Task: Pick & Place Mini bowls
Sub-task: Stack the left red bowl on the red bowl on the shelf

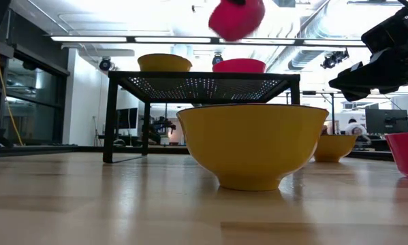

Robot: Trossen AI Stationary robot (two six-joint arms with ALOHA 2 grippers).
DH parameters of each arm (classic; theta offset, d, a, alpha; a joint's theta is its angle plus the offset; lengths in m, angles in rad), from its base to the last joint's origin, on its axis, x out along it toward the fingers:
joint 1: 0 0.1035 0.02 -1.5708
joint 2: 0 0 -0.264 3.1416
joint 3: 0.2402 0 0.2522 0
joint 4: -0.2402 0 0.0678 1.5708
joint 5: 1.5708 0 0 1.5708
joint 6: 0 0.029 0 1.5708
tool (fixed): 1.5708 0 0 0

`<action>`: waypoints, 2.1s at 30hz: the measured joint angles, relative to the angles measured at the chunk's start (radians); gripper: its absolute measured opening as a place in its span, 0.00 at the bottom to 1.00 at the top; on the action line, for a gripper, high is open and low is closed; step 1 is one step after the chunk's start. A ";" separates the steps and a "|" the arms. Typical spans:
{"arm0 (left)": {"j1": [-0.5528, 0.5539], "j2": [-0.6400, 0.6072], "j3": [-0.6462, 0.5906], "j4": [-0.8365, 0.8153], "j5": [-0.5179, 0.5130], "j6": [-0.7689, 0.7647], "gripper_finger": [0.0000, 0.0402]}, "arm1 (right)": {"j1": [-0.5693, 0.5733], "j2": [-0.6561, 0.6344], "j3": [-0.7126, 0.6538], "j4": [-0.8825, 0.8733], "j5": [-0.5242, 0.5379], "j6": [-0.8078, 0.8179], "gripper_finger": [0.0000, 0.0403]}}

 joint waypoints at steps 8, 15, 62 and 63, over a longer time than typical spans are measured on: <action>0.076 0.132 0.140 -0.031 0.007 -0.007 0.00 | 0.000 0.000 0.000 0.000 0.000 0.000 0.18; 0.107 0.228 0.294 -0.176 0.002 0.022 0.00 | 0.000 0.000 0.000 0.000 0.000 0.000 0.18; 0.109 0.287 0.289 -0.299 -0.016 0.106 0.20 | 0.000 0.000 0.000 0.000 0.000 0.000 0.18; 0.109 0.287 0.296 -0.309 -0.027 0.106 0.21 | 0.000 0.000 0.000 0.000 0.000 0.000 0.18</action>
